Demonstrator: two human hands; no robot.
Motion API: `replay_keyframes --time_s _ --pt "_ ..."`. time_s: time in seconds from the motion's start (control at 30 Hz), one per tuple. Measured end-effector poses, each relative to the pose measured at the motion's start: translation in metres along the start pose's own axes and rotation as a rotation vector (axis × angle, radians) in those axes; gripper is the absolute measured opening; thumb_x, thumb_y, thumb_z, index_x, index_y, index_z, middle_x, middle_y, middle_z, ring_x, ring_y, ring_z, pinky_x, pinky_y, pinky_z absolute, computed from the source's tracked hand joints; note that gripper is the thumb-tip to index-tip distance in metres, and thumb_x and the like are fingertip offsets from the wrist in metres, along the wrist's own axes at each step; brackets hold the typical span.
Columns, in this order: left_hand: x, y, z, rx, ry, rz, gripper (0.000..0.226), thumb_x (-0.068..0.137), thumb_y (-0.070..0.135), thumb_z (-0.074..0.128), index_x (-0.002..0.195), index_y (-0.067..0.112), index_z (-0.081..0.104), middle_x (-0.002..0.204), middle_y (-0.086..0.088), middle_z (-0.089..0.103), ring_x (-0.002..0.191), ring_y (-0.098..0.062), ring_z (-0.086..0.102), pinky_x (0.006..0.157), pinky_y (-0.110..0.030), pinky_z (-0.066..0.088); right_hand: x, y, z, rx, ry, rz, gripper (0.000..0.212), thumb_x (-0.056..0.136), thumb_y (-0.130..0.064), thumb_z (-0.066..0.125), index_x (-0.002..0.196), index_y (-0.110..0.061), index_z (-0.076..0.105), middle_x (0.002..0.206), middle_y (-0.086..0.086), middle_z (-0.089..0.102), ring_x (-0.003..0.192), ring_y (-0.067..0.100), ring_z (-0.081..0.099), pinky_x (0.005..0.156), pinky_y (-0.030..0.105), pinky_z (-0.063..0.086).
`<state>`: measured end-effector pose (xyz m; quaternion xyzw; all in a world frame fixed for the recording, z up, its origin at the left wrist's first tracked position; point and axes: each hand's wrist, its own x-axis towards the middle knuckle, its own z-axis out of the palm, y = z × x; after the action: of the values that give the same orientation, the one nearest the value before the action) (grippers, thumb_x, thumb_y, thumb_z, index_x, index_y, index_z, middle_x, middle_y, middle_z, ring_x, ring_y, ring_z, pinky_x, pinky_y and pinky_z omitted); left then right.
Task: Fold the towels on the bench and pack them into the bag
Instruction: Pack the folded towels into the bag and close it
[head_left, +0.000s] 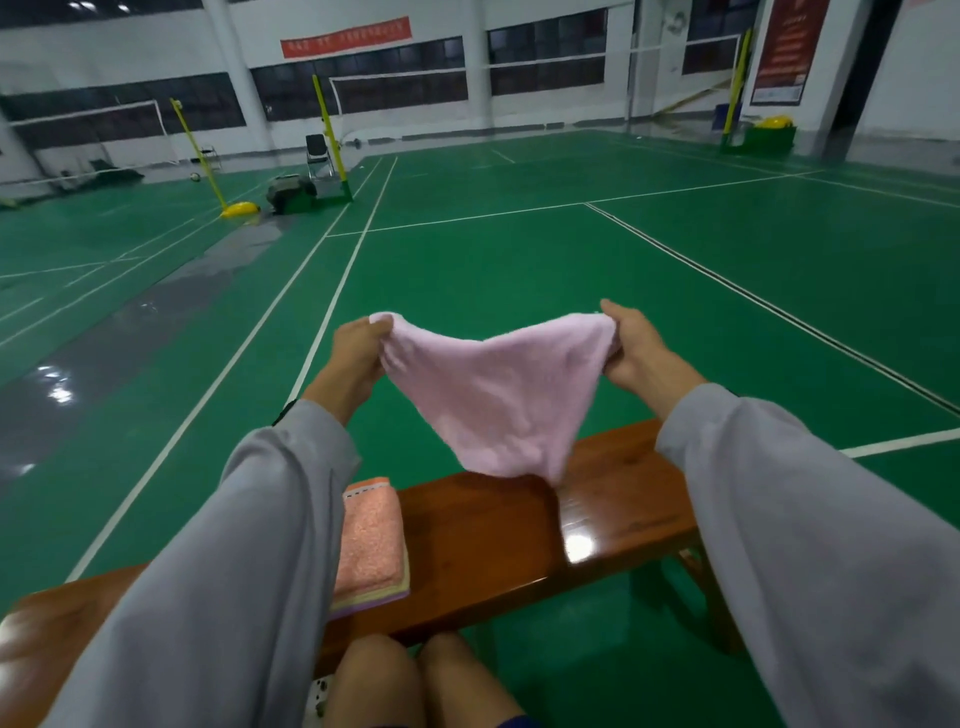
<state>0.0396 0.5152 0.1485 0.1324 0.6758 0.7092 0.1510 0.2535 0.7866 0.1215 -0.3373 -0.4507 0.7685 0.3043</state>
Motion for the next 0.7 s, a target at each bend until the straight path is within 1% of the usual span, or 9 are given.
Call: replay_keyframes --time_s 0.07,0.17,0.27,0.33,0.37,0.43,0.53,0.6,0.7 --pt "0.004 -0.001 -0.002 0.052 0.045 0.009 0.016 0.099 0.011 0.06 0.112 0.004 0.065 0.093 -0.009 0.068 0.083 -0.023 0.065 0.077 -0.035 0.055 -0.002 -0.002 -0.004 0.035 0.042 0.004 0.031 0.097 -0.037 0.063 0.106 -0.007 0.066 0.094 0.008 0.072 0.078 0.023 0.07 0.07 0.036 0.059" --pt "0.009 -0.01 -0.006 0.191 0.086 0.09 0.013 0.098 0.01 0.061 0.108 0.005 0.066 0.094 -0.009 0.067 0.084 -0.023 0.063 0.085 -0.045 0.06 -0.008 -0.005 -0.01 -0.023 0.189 -0.048 0.033 0.102 -0.025 0.057 0.124 0.0 0.057 0.106 0.012 0.066 0.075 0.021 0.064 0.061 0.03 0.054" --pt "0.005 -0.018 -0.01 0.227 0.133 0.102 0.021 0.092 0.006 0.064 0.112 0.01 0.06 0.109 -0.015 0.066 0.093 -0.025 0.063 0.092 -0.047 0.059 -0.008 -0.009 -0.014 -0.078 0.202 -0.072 0.042 0.099 -0.009 0.052 0.138 0.005 0.045 0.128 0.021 0.059 0.095 0.026 0.062 0.078 0.035 0.052" --pt "0.001 -0.021 -0.01 0.18 0.096 0.081 0.033 0.091 0.003 0.062 0.119 0.017 0.056 0.109 -0.016 0.063 0.087 -0.023 0.06 0.082 -0.041 0.057 -0.005 -0.01 -0.016 -0.091 0.199 -0.086 0.052 0.093 0.002 0.051 0.142 0.008 0.037 0.137 0.026 0.053 0.107 0.029 0.061 0.086 0.039 0.053" --pt "0.001 -0.022 -0.009 0.171 0.068 0.082 0.037 0.091 0.001 0.06 0.122 0.02 0.058 0.105 -0.015 0.062 0.082 -0.02 0.057 0.075 -0.037 0.055 -0.002 -0.009 -0.017 -0.093 0.207 -0.097 0.055 0.089 0.006 0.051 0.142 0.009 0.036 0.137 0.026 0.052 0.11 0.031 0.062 0.089 0.042 0.055" --pt "0.003 -0.018 -0.009 0.183 -0.018 0.072 0.039 0.091 -0.004 0.058 0.124 0.014 0.067 0.101 -0.015 0.063 0.078 -0.018 0.055 0.072 -0.034 0.05 -0.002 -0.008 -0.018 -0.135 0.216 -0.121 0.056 0.085 0.009 0.056 0.139 0.008 0.04 0.13 0.022 0.056 0.109 0.032 0.064 0.095 0.045 0.056" --pt "-0.002 -0.007 -0.009 0.281 -0.17 0.05 0.032 0.092 -0.006 0.064 0.123 0.0 0.068 0.108 -0.016 0.068 0.094 -0.024 0.063 0.093 -0.036 0.055 -0.015 -0.012 -0.02 -0.233 0.136 -0.183 0.048 0.084 0.002 0.072 0.129 -0.01 0.059 0.115 0.009 0.063 0.103 0.024 0.065 0.095 0.037 0.055" --pt "-0.005 -0.001 -0.009 0.475 -0.197 0.137 0.033 0.089 -0.007 0.066 0.121 -0.002 0.07 0.113 -0.016 0.068 0.104 -0.027 0.064 0.101 -0.038 0.051 -0.022 -0.013 -0.022 -0.353 0.08 -0.233 0.029 0.085 -0.002 0.075 0.113 -0.011 0.072 0.108 0.008 0.07 0.102 0.022 0.067 0.094 0.033 0.055" --pt "-0.01 0.007 -0.011 0.948 -0.188 0.382 0.024 0.088 -0.001 0.061 0.106 0.001 0.076 0.095 -0.016 0.072 0.091 -0.03 0.066 0.084 -0.036 0.053 -0.027 -0.017 -0.022 -0.432 0.111 -0.259 0.023 0.092 -0.002 0.064 0.111 -0.01 0.075 0.108 0.009 0.072 0.088 0.019 0.065 0.079 0.036 0.054"
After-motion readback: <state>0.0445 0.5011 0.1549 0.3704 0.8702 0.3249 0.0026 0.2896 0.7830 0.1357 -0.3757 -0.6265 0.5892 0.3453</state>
